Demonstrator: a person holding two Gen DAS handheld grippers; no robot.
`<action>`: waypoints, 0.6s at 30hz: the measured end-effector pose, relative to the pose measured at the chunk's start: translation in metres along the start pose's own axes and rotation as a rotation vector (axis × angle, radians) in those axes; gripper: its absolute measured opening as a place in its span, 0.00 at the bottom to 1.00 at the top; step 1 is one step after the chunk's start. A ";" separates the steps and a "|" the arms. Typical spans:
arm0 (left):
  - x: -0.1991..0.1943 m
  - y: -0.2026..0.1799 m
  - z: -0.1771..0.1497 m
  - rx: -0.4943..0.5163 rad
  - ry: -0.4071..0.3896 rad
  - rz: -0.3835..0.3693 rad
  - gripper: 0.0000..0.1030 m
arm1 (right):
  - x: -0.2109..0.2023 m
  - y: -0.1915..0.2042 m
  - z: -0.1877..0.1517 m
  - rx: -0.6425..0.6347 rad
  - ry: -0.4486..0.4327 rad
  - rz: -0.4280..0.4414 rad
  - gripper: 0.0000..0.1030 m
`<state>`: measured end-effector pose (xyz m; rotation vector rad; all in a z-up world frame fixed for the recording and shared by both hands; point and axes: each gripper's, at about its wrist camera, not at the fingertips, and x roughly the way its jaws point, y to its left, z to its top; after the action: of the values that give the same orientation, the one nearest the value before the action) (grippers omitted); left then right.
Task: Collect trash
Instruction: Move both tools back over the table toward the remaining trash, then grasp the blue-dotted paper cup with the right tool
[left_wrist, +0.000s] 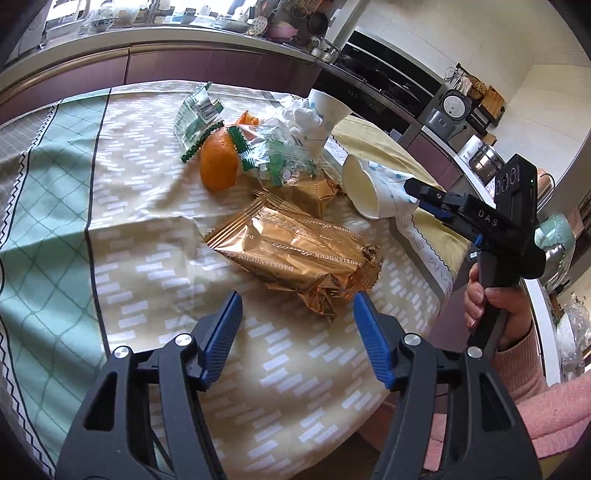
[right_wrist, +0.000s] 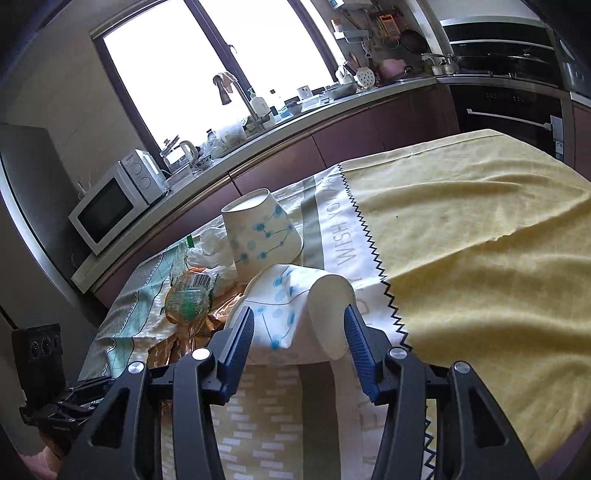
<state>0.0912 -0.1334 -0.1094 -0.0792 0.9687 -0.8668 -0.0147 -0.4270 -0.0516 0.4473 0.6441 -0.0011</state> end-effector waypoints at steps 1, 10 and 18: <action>0.001 0.000 0.001 -0.008 0.001 -0.004 0.60 | 0.000 0.000 0.000 0.003 0.003 0.003 0.40; 0.012 0.000 0.016 -0.076 0.026 -0.055 0.60 | -0.002 -0.006 -0.001 0.021 0.004 0.017 0.18; 0.021 0.004 0.023 -0.115 0.035 -0.050 0.29 | -0.008 -0.011 -0.001 0.036 -0.011 0.031 0.17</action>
<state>0.1161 -0.1518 -0.1115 -0.1874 1.0524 -0.8601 -0.0226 -0.4375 -0.0519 0.4917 0.6276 0.0140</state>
